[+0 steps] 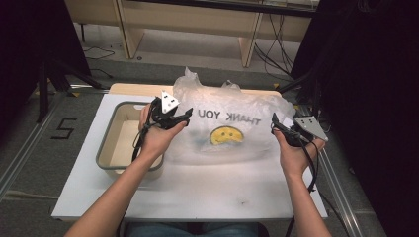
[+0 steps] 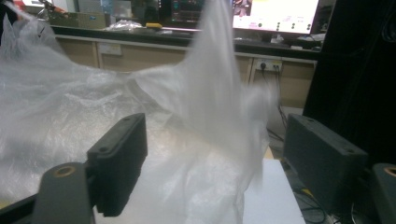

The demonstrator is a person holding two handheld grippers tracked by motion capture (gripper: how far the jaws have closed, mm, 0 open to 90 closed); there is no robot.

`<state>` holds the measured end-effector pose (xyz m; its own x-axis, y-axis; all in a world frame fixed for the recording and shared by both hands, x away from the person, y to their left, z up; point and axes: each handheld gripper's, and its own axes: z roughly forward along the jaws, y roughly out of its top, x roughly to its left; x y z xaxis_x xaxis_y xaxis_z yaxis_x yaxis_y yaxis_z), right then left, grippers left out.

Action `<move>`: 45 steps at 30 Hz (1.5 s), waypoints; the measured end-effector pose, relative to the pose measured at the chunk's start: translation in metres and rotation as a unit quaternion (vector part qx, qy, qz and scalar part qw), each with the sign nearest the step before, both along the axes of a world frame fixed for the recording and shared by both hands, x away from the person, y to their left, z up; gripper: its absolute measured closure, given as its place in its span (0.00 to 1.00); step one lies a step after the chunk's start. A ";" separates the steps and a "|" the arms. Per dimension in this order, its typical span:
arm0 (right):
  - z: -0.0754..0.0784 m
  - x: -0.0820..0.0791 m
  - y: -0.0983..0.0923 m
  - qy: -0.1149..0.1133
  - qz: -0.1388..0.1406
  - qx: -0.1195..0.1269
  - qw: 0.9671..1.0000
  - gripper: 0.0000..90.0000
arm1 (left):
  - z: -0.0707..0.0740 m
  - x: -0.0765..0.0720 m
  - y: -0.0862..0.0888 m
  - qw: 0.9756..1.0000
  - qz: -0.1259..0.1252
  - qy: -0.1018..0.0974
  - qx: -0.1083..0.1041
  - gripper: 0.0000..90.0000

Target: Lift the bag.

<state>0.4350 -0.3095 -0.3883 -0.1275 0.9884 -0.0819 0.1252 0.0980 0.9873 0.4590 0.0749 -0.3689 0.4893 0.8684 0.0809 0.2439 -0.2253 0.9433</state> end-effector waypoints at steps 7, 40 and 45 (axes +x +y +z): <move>-0.001 -0.001 -0.005 0.014 0.000 0.001 1.000 0.22 | 0.000 -0.001 0.001 1.000 0.004 0.002 -0.005 0.45; -0.017 -0.034 -0.012 0.087 0.104 -0.014 0.991 0.30 | -0.004 -0.051 0.029 0.999 -0.044 0.031 0.002 0.35; -0.017 -0.040 -0.011 0.093 0.125 -0.019 0.988 0.31 | -0.006 -0.055 0.033 0.998 -0.058 0.039 0.004 0.35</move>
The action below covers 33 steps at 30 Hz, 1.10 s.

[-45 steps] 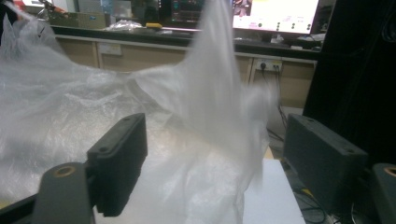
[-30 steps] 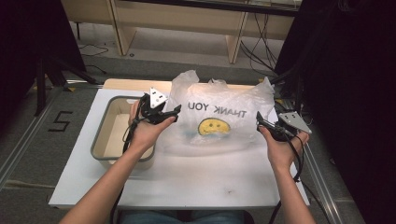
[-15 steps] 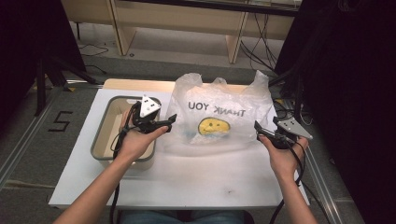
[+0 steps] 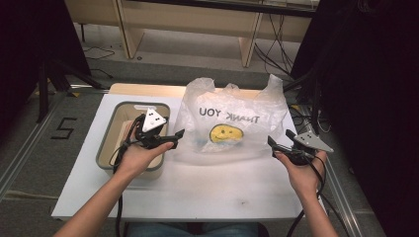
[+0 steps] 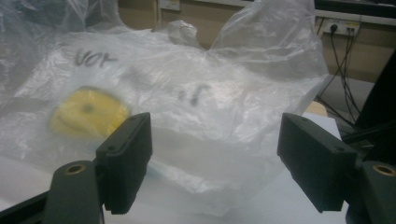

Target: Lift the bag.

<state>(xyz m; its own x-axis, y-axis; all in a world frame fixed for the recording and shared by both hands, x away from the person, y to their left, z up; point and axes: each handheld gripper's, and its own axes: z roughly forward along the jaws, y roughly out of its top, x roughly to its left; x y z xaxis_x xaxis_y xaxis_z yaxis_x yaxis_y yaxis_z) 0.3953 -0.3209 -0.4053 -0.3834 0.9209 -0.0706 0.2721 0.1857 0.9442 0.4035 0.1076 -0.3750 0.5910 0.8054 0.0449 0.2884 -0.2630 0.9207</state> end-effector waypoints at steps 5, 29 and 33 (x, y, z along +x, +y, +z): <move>0.000 -0.003 0.000 0.006 0.011 -0.001 1.000 0.31 | -0.001 -0.003 0.001 1.000 -0.005 0.000 0.005 0.33; -0.006 -0.023 -0.006 0.040 0.081 0.004 0.996 0.32 | -0.009 -0.028 0.012 0.999 -0.038 0.000 0.024 0.32; -0.011 -0.028 -0.008 0.048 0.091 0.001 0.995 0.32 | -0.014 -0.034 0.015 0.998 -0.051 0.001 0.030 0.32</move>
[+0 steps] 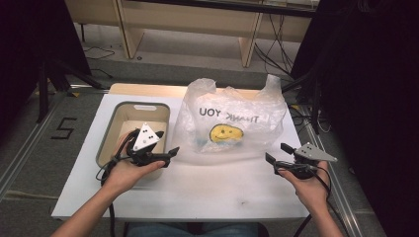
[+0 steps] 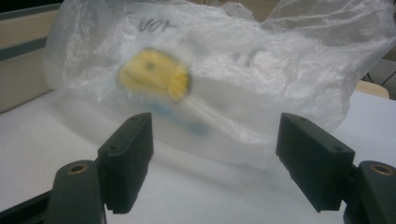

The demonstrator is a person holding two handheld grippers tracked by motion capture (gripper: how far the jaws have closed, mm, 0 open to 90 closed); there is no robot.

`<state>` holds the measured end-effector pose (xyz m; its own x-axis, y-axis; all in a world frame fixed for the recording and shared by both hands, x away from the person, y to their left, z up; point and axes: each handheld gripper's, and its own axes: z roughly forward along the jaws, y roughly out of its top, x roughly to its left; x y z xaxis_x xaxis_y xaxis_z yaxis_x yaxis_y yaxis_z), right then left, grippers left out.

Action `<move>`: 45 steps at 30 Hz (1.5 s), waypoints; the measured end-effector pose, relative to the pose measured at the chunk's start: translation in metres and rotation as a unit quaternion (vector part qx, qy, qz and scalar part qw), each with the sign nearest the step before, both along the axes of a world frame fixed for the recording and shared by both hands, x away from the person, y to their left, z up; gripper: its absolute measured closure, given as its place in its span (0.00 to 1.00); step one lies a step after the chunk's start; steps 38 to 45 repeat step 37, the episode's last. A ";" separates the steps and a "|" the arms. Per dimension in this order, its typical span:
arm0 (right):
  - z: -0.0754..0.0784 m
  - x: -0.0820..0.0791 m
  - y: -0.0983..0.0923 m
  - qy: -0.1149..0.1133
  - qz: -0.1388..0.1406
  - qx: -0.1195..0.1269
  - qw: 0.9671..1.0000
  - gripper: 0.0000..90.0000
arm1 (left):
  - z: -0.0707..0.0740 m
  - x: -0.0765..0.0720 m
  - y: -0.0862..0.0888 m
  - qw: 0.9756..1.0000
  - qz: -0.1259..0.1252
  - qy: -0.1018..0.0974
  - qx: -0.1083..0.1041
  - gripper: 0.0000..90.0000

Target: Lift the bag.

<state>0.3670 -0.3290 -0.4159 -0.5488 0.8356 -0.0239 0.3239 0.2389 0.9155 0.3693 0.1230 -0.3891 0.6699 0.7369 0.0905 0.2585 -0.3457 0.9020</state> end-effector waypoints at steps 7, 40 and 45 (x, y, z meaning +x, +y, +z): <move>-0.009 -0.011 -0.002 0.005 0.018 0.004 1.000 0.33 | -0.014 -0.016 0.004 1.000 -0.029 0.003 0.007 0.32; -0.024 -0.028 -0.012 0.014 0.025 0.016 0.999 0.33 | -0.043 -0.037 0.013 0.999 -0.049 0.011 0.013 0.31; -0.024 -0.028 -0.012 0.014 0.025 0.016 0.999 0.33 | -0.043 -0.037 0.013 0.999 -0.049 0.011 0.013 0.31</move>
